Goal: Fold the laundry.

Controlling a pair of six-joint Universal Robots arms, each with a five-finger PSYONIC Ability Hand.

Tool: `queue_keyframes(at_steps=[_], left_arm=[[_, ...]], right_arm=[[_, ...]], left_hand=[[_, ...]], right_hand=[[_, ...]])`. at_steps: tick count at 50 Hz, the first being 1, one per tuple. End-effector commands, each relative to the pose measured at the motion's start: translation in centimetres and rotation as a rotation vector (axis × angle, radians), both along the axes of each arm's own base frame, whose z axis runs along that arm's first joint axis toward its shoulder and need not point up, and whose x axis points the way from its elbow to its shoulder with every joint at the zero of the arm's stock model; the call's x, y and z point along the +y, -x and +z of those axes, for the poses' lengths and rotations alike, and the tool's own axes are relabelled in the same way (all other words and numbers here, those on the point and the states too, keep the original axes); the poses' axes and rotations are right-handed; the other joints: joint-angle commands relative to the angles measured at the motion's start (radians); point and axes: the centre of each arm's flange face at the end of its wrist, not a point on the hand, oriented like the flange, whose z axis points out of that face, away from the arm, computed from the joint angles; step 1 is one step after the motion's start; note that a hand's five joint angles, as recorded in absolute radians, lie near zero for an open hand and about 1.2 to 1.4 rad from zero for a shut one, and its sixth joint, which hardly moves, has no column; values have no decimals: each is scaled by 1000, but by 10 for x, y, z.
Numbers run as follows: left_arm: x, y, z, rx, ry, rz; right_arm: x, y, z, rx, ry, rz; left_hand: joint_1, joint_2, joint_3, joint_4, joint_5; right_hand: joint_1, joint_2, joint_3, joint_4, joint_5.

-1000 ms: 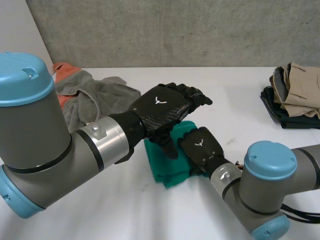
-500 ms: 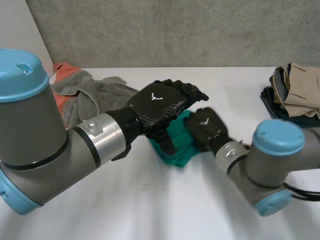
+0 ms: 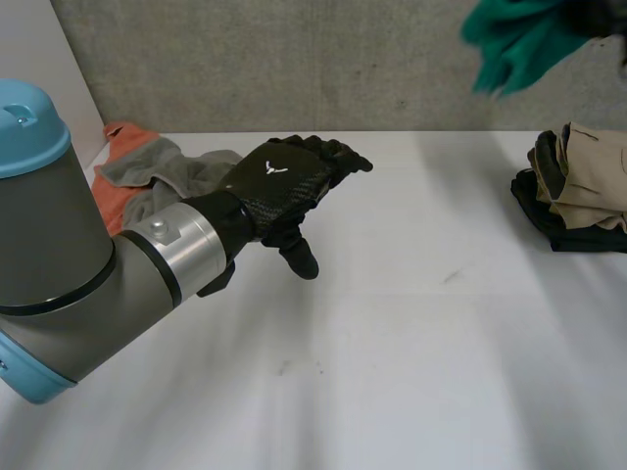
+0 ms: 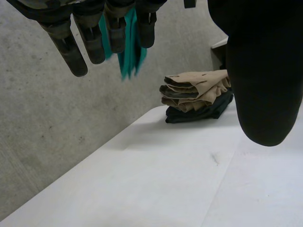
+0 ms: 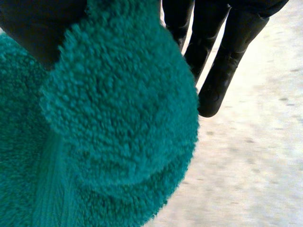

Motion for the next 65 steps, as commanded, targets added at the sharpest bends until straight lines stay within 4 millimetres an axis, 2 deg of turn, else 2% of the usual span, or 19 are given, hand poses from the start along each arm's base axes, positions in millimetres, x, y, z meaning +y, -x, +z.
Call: queue_keyframes(at_steps=[1, 4, 11, 13, 17, 19, 23, 32, 36, 37, 40, 42, 47, 50, 54, 55, 59, 62, 65], left_arm=[[1, 0, -1, -1, -2, -3], [1, 1, -2, -3, -5, -5], [1, 2, -10, -16, -23, -8], [0, 3, -13, -21, -30, -8], [-2, 4, -20, -31, -46, -6], [-2, 5, -21, -34, -50, -8], [-2, 5, -24, -37, -55, -8], [-1, 5, -24, -39, -57, -10], [-1, 5, -23, -37, -56, -11], [-1, 5, -23, -37, -56, -11], [-1, 5, -24, -38, -57, -9], [-1, 5, -23, -36, -57, -9], [1, 5, -19, -29, -49, -10], [1, 4, -17, -25, -43, -10], [2, 4, -12, -18, -31, -10], [2, 3, -11, -16, -29, -9], [0, 3, -10, -13, -25, -6], [-2, 2, -9, -12, -20, -1], [-7, 1, -5, -2, -3, 17]], right_arm=[[-52, 73, -32, 17, 44, -68], [-64, 91, -60, 33, 10, -72], [-81, 130, -163, 28, -147, -70], [-80, 155, -197, 24, -223, -100], [-70, 173, -226, 41, -299, -91], [-67, 180, -230, 46, -317, -87], [-62, 196, -217, 60, -309, -94], [-60, 192, -189, 91, -279, -53], [-59, 193, -192, 79, -315, -56], [-58, 193, -194, 76, -328, -59], [-54, 194, -199, 68, -384, -89], [-50, 198, -199, 57, -432, -141], [-17, 226, -159, 82, -541, -319], [-2, 237, -151, 149, -569, -405], [15, 271, -150, 296, -594, -612], [19, 289, -144, 352, -593, -737], [20, 317, -116, 445, -543, -1021], [15, 316, -101, 422, -480, -1079], [9, 283, -72, 310, -348, -989]], left_hand=[[36, 28, 21, 27, 9], [36, 28, 21, 27, 9], [39, 31, 24, 30, 12], [39, 31, 24, 30, 12], [39, 31, 24, 30, 12], [36, 28, 21, 27, 9], [36, 28, 21, 27, 9], [36, 28, 21, 27, 9], [36, 28, 21, 27, 9], [33, 25, 18, 24, 6], [33, 25, 18, 24, 6], [27, 19, 12, 18, 0], [24, 16, 9, 15, -3], [24, 16, 9, 15, -3], [21, 13, 6, 12, -6], [21, 13, 6, 12, -6], [21, 13, 6, 12, -6], [21, 13, 6, 12, -6], [24, 16, 9, 15, -3]], right_hand=[[471, 225, 238, 205, 276], [471, 225, 238, 205, 276], [471, 225, 238, 205, 276], [471, 225, 238, 205, 276], [471, 225, 238, 205, 276], [471, 225, 238, 205, 276], [471, 225, 238, 205, 276], [471, 225, 238, 205, 276], [471, 225, 238, 205, 276], [283, 37, 50, 17, 88], [-750, -997, -984, -1017, -946], [-750, -997, -984, -1017, -946], [-750, -997, -984, -1017, -946], [-750, -997, -984, -1017, -946], [-750, -997, -984, -1017, -946], [-750, -997, -984, -1017, -946], [-750, -997, -984, -1017, -946], [-750, -997, -984, -1017, -946], [-750, -997, -984, -1017, -946]])
